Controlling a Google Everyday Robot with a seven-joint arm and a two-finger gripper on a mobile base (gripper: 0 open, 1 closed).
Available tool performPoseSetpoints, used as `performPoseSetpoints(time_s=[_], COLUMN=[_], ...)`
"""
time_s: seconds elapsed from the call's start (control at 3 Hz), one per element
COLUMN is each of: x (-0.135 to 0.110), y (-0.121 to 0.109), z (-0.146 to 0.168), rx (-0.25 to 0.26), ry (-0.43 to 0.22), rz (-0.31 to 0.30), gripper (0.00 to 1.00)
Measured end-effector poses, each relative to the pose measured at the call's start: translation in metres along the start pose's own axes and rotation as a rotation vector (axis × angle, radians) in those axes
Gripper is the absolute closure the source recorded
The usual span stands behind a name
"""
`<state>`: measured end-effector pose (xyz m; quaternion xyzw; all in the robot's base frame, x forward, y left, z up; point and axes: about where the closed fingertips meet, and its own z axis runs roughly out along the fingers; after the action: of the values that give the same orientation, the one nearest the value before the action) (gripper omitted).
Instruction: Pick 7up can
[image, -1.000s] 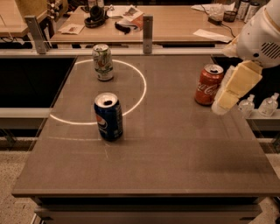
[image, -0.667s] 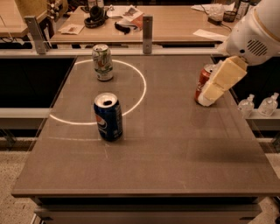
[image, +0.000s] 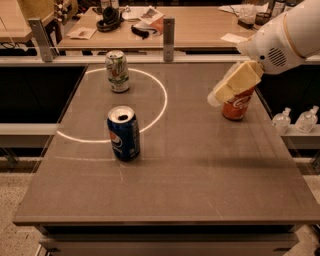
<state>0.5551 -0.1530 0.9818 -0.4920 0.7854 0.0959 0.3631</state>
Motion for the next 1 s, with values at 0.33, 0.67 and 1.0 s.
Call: performPoseSetpoints(time_s=[0.33, 0.67, 1.0], x=[-0.019, -0.041, -0.046], y=[-0.011, -0.019, -0.019], z=[0.009, 0.016, 0.017], rx=[0.027, 0.038, 0.039], ry=[-0.184, -0.315, -0.332], rz=[0.017, 0.023, 0.022], gripper=[0.0, 0.0, 0.0])
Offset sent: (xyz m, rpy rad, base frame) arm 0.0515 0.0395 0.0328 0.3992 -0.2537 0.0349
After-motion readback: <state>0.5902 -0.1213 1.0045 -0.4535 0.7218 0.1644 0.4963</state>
